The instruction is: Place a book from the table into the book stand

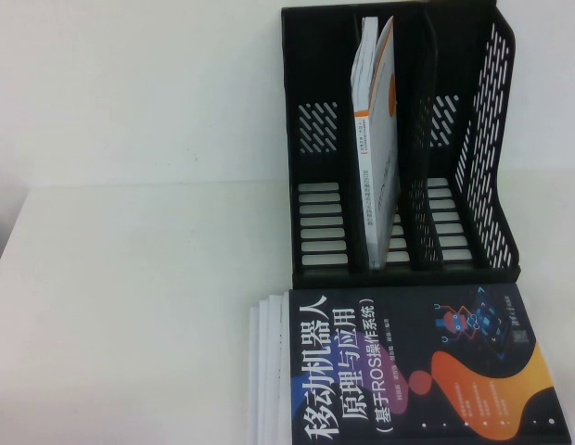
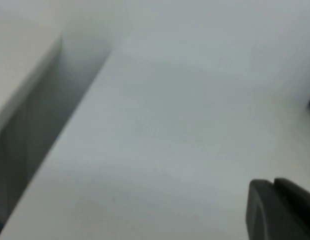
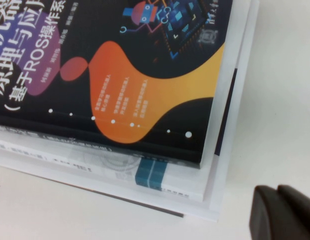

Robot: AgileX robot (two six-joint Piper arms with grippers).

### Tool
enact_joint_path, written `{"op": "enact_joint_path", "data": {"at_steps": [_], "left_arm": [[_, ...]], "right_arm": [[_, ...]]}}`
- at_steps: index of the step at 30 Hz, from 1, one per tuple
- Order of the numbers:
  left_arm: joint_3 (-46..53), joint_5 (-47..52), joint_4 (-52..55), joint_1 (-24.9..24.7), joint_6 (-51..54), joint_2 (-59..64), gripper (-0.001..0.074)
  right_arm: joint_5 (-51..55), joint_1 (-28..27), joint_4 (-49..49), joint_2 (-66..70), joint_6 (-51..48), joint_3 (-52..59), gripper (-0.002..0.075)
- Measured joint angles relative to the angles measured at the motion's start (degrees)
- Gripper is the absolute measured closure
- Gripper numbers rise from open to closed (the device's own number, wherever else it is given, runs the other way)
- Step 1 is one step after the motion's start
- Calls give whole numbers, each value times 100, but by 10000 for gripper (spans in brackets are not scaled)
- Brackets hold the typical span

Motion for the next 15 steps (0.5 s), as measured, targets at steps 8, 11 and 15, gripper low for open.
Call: {"op": "enact_joint_path", "data": {"at_steps": [8,11,15], "left_arm": [[-35,174,166,-10,248,-12,737],[-35,174,254,-107,248,-12,737],[-35,174,231,-420,248,-12,737]], "right_arm": [[0,0,0,0,0,0,729],[0,0,0,0,0,0,729],[0,0,0,0,0,0,729]]}}
